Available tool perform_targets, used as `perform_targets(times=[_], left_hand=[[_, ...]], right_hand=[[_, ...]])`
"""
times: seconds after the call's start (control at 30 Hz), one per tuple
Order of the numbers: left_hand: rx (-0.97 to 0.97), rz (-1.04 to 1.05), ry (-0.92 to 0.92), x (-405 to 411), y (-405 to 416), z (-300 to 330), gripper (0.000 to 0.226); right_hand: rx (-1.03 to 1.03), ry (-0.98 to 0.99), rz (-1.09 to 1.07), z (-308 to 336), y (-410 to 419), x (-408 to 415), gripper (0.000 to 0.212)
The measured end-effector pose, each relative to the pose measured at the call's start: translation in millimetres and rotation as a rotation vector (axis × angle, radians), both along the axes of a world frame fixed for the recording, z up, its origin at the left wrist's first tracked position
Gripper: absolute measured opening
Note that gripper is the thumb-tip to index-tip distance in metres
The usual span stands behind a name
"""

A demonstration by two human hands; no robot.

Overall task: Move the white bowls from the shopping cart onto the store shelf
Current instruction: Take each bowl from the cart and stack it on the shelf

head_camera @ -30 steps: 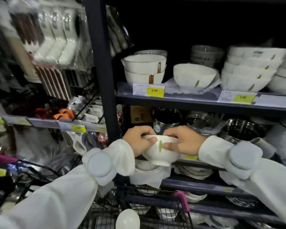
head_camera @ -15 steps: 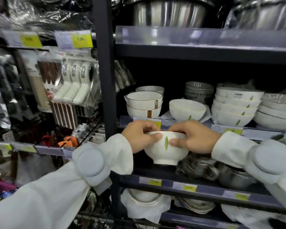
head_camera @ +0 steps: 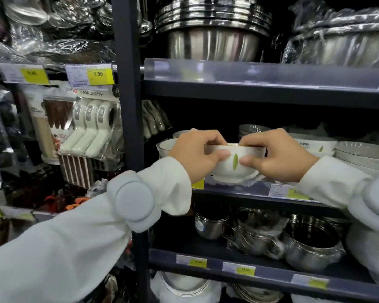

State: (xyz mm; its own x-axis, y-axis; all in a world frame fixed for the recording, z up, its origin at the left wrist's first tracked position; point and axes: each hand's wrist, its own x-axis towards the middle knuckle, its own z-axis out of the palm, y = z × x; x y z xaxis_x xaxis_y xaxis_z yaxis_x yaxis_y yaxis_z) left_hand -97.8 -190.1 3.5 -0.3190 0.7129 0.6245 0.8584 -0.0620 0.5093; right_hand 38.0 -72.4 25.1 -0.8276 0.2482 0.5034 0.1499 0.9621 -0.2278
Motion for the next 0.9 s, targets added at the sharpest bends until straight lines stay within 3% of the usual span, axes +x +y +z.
perform_targets(times=[0.13,0.3,0.4,0.53,0.73,0.9], left_hand=[[0.022,0.059,0.070,-2,22,5,0.012],[0.101,0.129,0.175,-11,58,4,0.026],[0.131,0.197,0.067,-16,75,-8,0.050],[-0.050,0.211,-0.167,-21,99,-29,0.070],[-0.235,0.214,-0.170,-14,120,-50,0.084],[-0.254,0.237,-0.198,-13,127,-53,0.086]], right_hand=[[0.056,0.088,-0.079,-1,19,-4,0.008],[0.081,0.175,-0.158,-2,53,-16,0.010],[0.070,0.173,-0.200,-5,75,-22,0.014],[0.058,0.154,-0.218,-13,94,-27,0.017],[0.040,0.140,-0.230,-32,113,-30,0.015],[0.016,0.109,-0.224,-45,122,-33,0.012]])
